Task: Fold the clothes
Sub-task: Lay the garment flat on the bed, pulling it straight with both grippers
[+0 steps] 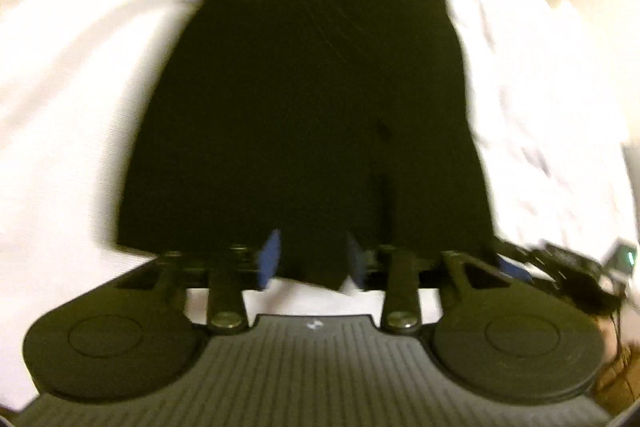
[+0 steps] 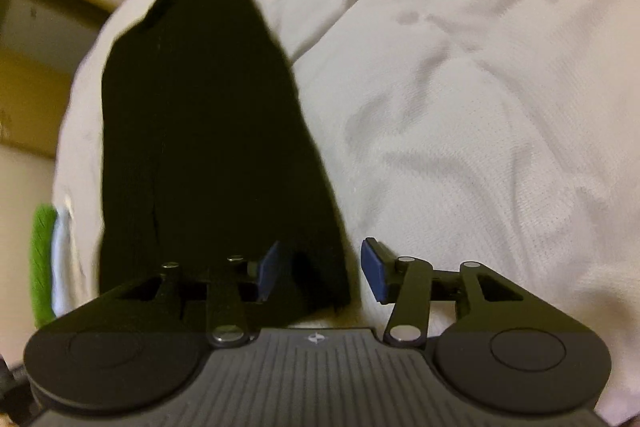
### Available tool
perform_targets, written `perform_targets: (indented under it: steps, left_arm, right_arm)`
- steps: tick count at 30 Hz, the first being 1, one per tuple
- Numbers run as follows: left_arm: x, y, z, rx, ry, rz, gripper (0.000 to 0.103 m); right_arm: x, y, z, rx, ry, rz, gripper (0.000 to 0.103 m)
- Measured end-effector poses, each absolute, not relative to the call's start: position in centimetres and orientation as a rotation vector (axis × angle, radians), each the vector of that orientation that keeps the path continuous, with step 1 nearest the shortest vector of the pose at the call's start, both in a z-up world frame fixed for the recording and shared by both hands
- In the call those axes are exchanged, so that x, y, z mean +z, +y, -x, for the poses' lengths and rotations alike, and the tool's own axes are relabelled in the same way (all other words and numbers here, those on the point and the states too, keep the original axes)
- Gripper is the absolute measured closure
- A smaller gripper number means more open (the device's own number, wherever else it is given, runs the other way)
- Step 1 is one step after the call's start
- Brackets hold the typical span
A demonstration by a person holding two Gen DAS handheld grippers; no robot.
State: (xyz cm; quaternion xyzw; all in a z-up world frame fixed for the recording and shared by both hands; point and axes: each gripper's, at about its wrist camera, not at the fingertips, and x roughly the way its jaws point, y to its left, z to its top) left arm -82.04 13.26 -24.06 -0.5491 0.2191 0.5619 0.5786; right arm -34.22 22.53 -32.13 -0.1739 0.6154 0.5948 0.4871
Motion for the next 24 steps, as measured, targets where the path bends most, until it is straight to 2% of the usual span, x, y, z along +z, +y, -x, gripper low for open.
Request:
perform_targets:
  steps: [4,9,10,12,13,14,16,19,21,24]
  left_arm:
    - [-25.3,13.4,86.4,1.498,0.507,1.314,0.051]
    - [-28.0,15.9,84.1,1.403,0.673,1.199,0.055]
    - [-28.0,16.3,83.2,1.392,0.731,1.140,0.067]
    - [-28.1,16.8,81.8,1.378,0.811,1.048,0.097]
    - [-27.7,16.6,82.1,1.379,0.783,1.053,0.098]
    - [-26.8,15.9,83.4,1.390,0.723,1.074,0.098]
    - [-25.4,14.3,86.3,1.439,0.573,1.143,0.098]
    - [-27.1,13.8,88.6,1.483,0.455,1.298,0.096]
    - [-29.2,15.2,87.1,1.467,0.550,1.311,0.096]
    - [-28.6,16.2,85.1,1.442,0.676,1.250,0.094]
  right_arm:
    - [-33.7,22.9,34.3,1.453,1.563,0.384,0.050]
    - [-33.9,23.4,36.2,1.449,1.522,0.426,0.048]
    - [-33.4,22.9,36.2,1.443,1.510,0.432,0.048]
    - [-32.7,22.8,36.8,1.443,1.471,0.486,0.074]
    - [-32.0,22.6,37.0,1.457,1.455,0.511,0.092]
    - [-31.0,22.4,37.3,1.493,1.439,0.498,0.092]
    - [-28.9,22.1,37.8,1.580,1.408,0.461,0.093]
    - [-27.1,21.5,39.0,1.661,1.342,0.512,0.094]
    - [-29.6,21.5,39.3,1.552,1.321,0.710,0.093]
    - [-31.3,21.3,38.7,1.439,1.353,0.749,0.082]
